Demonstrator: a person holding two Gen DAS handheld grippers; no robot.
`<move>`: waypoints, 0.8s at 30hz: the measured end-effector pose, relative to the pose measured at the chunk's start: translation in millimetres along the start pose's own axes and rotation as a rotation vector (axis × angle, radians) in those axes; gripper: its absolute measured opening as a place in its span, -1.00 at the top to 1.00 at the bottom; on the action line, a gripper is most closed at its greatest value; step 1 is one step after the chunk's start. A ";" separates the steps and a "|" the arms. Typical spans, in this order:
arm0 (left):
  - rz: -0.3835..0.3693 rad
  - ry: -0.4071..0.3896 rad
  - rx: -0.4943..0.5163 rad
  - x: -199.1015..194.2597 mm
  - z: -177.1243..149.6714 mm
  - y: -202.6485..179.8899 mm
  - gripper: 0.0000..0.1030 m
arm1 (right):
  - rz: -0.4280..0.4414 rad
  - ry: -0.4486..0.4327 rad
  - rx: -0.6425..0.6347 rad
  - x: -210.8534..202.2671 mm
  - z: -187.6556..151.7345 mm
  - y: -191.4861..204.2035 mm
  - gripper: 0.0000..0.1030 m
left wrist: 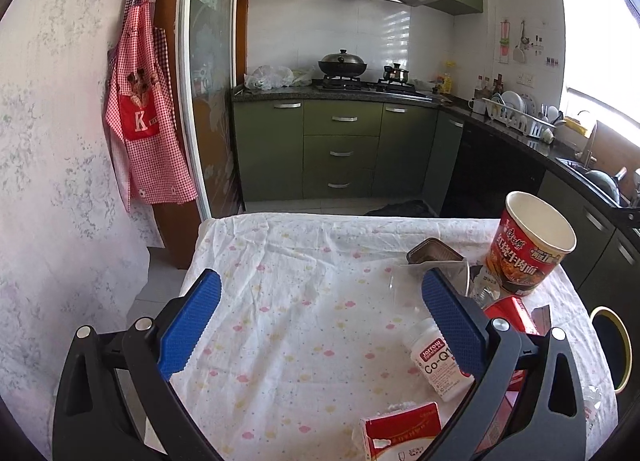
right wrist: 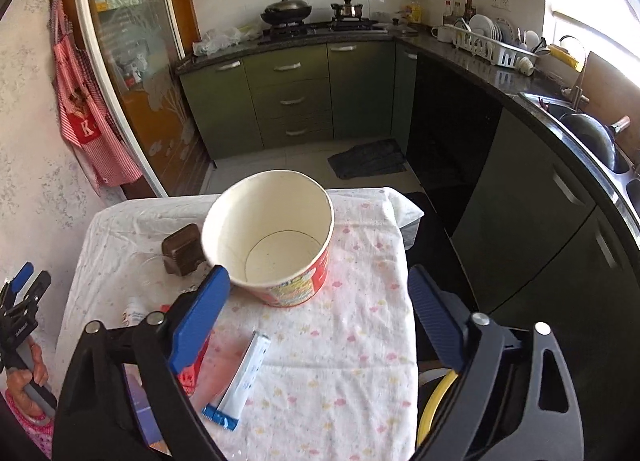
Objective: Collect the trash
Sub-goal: 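Grasp the red-and-white paper noodle cup by its rim with the right gripper, then carry the noodle cup over the yellow-rimmed bin and open the right gripper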
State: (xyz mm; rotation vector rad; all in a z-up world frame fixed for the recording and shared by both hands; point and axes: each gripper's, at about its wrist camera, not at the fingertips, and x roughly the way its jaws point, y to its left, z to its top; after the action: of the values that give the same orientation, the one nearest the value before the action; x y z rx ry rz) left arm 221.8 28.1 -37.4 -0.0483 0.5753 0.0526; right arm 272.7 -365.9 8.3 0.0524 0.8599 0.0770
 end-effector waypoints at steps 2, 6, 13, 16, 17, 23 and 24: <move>-0.003 0.018 -0.005 10.3 -6.6 1.7 -0.93 | -0.026 0.055 -0.005 29.7 17.1 0.0 -0.38; -0.019 0.071 0.012 25.6 -17.8 -0.1 -0.93 | -0.075 0.167 0.015 83.5 39.1 -6.3 -0.01; -0.029 0.072 0.014 27.6 -22.8 -1.9 -0.93 | -0.075 0.295 0.049 135.6 41.8 -13.0 0.70; -0.030 0.070 0.015 26.8 -23.9 -1.8 -0.93 | -0.050 0.308 0.064 141.3 39.0 -14.1 0.88; -0.029 0.069 0.015 26.4 -24.2 -1.1 -0.93 | -0.039 0.305 0.073 140.2 39.1 -15.3 0.90; -0.022 0.057 0.018 24.3 -25.2 -1.2 -0.93 | -0.010 0.238 0.092 82.3 45.3 -25.4 0.92; -0.023 0.056 0.019 23.6 -25.3 -1.1 -0.93 | -0.008 0.216 0.097 64.1 45.2 -30.4 0.92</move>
State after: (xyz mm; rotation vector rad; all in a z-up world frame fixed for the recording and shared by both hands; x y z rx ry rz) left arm 227.9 26.4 -71.5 -0.0381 0.6311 0.0237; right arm 350.0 -391.2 -13.0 0.1339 1.0792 0.0339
